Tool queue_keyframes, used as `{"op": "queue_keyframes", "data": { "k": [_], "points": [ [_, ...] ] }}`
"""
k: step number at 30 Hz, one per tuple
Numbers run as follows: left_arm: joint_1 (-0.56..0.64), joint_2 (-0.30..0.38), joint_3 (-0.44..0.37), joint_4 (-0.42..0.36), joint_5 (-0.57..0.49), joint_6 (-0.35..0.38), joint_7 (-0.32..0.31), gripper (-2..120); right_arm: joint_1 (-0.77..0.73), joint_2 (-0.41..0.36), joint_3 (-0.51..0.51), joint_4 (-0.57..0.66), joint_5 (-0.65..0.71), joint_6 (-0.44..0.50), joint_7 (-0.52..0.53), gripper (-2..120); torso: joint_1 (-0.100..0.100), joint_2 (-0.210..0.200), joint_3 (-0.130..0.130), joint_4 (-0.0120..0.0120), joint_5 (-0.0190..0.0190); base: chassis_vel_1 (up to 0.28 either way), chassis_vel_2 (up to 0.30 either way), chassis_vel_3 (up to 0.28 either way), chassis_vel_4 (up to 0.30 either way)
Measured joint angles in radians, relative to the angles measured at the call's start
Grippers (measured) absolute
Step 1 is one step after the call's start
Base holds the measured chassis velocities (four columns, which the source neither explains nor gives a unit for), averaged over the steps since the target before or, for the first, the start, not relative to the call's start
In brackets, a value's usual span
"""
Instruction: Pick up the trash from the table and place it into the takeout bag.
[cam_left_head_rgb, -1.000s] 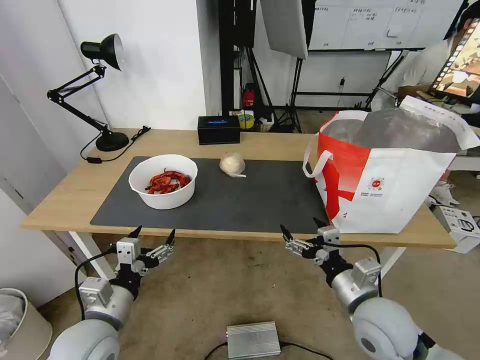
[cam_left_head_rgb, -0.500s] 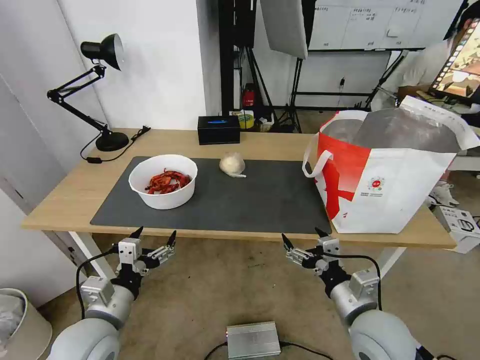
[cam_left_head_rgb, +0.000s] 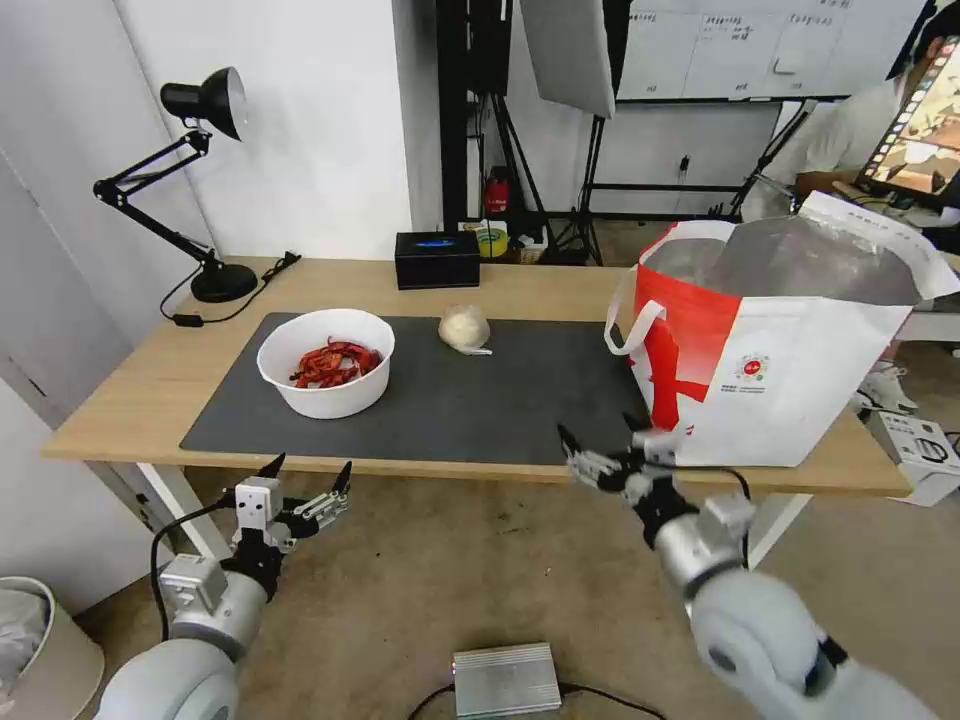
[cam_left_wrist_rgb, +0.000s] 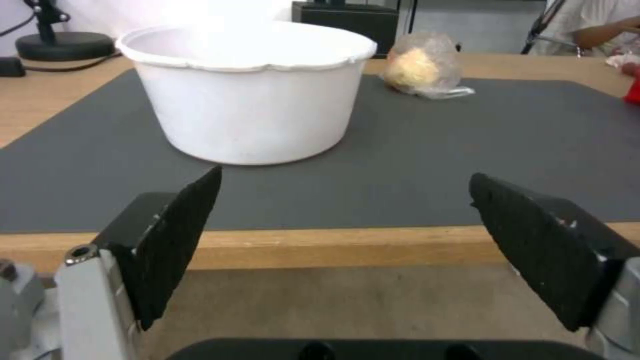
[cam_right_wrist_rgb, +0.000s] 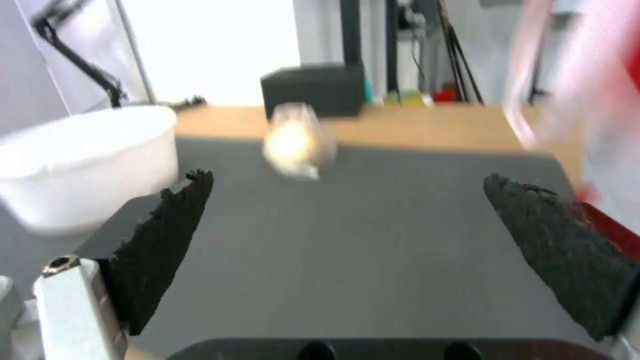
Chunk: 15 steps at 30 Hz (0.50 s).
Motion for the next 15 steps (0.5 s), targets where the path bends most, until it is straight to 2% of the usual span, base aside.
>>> {"op": "queue_keyframes", "data": {
  "k": [3, 4, 7, 8, 11, 12, 15],
  "points": [
    [0.002, -0.012, 0.002, 0.004, 0.008, 0.000, 0.000, 100, 0.194, 0.030, -0.100, -0.131, 0.059, 0.000, -0.016, 100, 0.000, 0.000, 0.000, 0.0000, -0.0001, 0.000, 0.000, 0.000, 0.000],
    [0.002, -0.012, 0.002, 0.004, 0.008, 0.000, 0.000, 100, 0.194, 0.030, -0.100, -0.131, 0.059, 0.000, -0.016, 100, 0.000, 0.000, 0.000, 0.0000, -0.0001, 0.000, 0.000, 0.000, 0.000],
    [0.002, -0.021, 0.002, 0.010, 0.010, 0.001, -0.002, 100, 0.375, 0.082, -0.205, -0.290, 0.100, 0.000, -0.044, 100, 0.000, 0.000, 0.000, -0.0001, 0.0002, 0.000, 0.000, 0.000, 0.000],
    [0.002, -0.021, 0.002, 0.010, 0.010, 0.001, -0.002, 100, 0.375, 0.082, -0.205, -0.290, 0.100, 0.000, -0.044, 100, 0.000, 0.000, 0.000, -0.0001, 0.0002, 0.000, 0.000, 0.000, 0.000],
    [0.006, -0.030, -0.002, 0.016, 0.012, 0.001, -0.004, 100, 0.538, 0.149, -0.286, -0.453, 0.116, 0.000, -0.071, 100, 0.000, 0.000, 0.000, 0.0001, 0.0000, 0.000, 0.000, 0.000, 0.000],
    [0.006, -0.030, -0.002, 0.016, 0.012, 0.001, -0.004, 100, 0.538, 0.149, -0.286, -0.453, 0.116, 0.000, -0.071, 100, 0.000, 0.000, 0.000, 0.0001, 0.0000, 0.000, 0.000, 0.000, 0.000],
    [0.013, -0.038, -0.006, 0.023, 0.014, 0.000, -0.004, 100, 0.662, 0.229, -0.336, -0.622, 0.136, 0.000, -0.102, 100, 0.000, 0.000, 0.000, 0.0001, -0.0002, 0.000, 0.000, 0.000, 0.000]
  ]
}}
